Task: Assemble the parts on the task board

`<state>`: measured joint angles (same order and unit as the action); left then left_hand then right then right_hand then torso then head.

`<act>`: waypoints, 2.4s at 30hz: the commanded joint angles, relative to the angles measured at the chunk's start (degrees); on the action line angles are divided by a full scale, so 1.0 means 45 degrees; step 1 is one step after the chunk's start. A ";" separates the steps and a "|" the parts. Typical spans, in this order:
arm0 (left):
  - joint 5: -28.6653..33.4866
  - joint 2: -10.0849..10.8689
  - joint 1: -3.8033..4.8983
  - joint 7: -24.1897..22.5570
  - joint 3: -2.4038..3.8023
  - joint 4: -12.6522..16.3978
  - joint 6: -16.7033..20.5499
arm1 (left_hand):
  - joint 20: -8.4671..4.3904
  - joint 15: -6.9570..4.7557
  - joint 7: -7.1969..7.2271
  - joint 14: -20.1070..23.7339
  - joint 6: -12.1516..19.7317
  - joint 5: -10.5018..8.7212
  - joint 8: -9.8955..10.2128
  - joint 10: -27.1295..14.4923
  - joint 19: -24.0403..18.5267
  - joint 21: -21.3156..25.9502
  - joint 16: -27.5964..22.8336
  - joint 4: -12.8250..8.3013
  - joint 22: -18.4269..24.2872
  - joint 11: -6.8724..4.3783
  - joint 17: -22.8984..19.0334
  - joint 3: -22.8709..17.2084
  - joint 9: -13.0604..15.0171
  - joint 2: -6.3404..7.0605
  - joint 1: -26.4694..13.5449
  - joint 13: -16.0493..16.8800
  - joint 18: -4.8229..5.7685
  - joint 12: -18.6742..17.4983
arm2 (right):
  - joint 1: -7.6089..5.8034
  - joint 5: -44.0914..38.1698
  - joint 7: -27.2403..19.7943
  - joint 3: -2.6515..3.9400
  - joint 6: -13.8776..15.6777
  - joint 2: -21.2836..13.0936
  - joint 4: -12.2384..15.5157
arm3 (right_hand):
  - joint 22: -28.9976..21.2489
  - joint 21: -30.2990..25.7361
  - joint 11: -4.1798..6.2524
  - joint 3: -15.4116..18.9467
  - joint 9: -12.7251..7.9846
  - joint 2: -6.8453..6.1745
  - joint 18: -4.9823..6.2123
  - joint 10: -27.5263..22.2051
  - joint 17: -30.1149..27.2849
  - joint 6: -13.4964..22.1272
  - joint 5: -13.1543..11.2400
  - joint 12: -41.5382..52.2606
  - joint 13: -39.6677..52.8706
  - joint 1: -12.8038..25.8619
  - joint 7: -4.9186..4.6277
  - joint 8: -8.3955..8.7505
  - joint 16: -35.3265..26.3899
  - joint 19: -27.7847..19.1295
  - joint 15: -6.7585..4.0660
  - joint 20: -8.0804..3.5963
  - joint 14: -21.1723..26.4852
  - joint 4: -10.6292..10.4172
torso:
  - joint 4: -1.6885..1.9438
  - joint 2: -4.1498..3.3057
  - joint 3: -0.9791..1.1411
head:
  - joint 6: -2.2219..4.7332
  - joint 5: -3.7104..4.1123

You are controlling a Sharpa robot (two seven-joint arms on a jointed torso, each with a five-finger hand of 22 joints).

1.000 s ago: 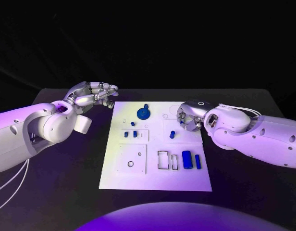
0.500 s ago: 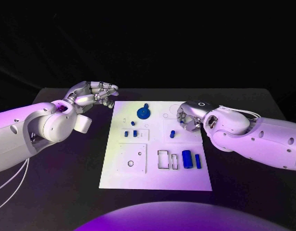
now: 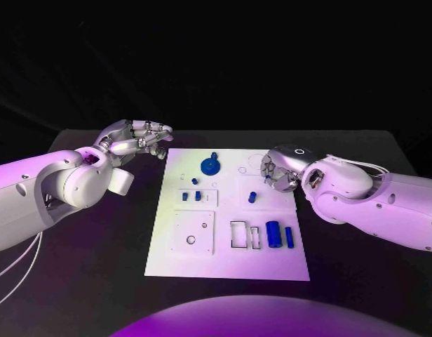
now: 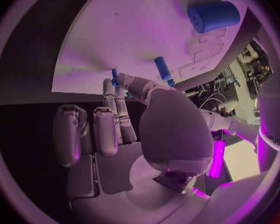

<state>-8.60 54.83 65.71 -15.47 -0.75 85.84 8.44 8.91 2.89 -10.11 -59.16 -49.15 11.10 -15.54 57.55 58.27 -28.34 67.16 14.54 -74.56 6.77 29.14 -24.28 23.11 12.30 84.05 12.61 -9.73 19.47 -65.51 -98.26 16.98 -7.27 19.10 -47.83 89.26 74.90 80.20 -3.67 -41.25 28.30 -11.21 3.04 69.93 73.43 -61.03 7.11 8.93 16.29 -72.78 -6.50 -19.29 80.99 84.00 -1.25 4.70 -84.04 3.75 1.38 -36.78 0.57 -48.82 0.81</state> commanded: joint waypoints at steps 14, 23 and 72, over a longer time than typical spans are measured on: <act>-0.0110 -0.0115 -0.0005 -0.0042 0.0011 0.0115 -0.0174 | -0.0010 -0.0003 -0.0009 0.0066 0.0137 0.0005 -0.0081 -0.0113 0.0081 0.0114 -0.0056 -0.0034 0.0024 0.0012 -0.0020 -0.0103 0.0023 -0.0033 -0.0152 -0.0029 -0.0120 -0.0105 | -0.0274 0.1269 0.0020 0.0165 0.0991 -0.0539 0.2469 | 0.2765 0.0128 0.0176 -0.0081 0.0040 0.0046 -0.0230 0.0139 -0.0018 0.0141 0.0274 -0.0102 0.0024 0.0135 -0.0024 0.0047 -0.0005 0.0462 -0.0035 -0.0018 -0.0554 0.0092 | 0.0014 0.0001 -0.0010 | 0.0045 -0.0361; -0.0111 -0.0245 -0.0016 -0.0100 0.0012 0.0272 -0.0161 | -0.0010 -0.0003 -0.0009 0.0066 0.0137 0.0005 -0.0081 -0.0113 0.0081 0.0114 -0.0056 -0.0034 0.0024 0.0012 -0.0020 -0.0103 0.0023 -0.0033 -0.0152 -0.0029 -0.0120 -0.0105 | 0.0169 0.1293 -0.0249 0.0135 0.0993 0.0444 0.2953 | 0.2755 0.0093 0.0163 -0.0099 0.0056 0.0046 -0.0222 0.0124 -0.0045 0.0171 0.0350 -0.0130 0.0025 0.0161 -0.0037 0.0063 -0.0017 0.0448 -0.0027 -0.0013 -0.0550 0.0097 | 0.0048 -0.0006 -0.0041 | -0.0050 -0.0913; 0.0315 -0.0630 -0.0016 0.0122 0.0012 0.0433 -0.0299 | 0.0004 0.0014 -0.0035 0.0046 0.0213 0.0054 -0.0124 -0.0176 0.0114 0.0171 -0.0064 -0.0094 0.0036 0.0037 -0.0028 -0.0162 0.0044 -0.0014 -0.0228 -0.0041 -0.0119 -0.0129 | 0.1962 0.0787 -0.0405 -0.0034 0.0637 0.2747 0.1214 | 0.2736 0.0033 0.0117 -0.0120 0.0097 0.0019 -0.0208 0.0042 -0.0089 0.0304 0.0517 -0.0227 0.0028 0.0216 -0.0079 0.0133 -0.0033 0.0422 0.0008 0.0015 -0.0543 0.0155 | 0.0035 -0.0002 -0.0033 | -0.0262 -0.2067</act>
<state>-7.95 52.09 65.61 -14.90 -0.75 87.68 8.19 8.91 2.89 -10.33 -59.16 -48.53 11.10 -15.74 57.13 58.26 -27.90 67.16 14.15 -74.48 6.76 29.11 -24.67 23.25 12.31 83.60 12.51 -9.73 19.26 -56.81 -93.81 15.53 -7.32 23.32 -35.56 94.89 74.90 80.42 -3.69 -41.66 28.72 -11.49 3.05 69.94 73.12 -59.90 9.29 7.74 16.36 -72.05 -6.83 -19.05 80.99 84.00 -1.24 4.71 -84.04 4.28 1.54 -36.81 0.42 -50.01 -8.50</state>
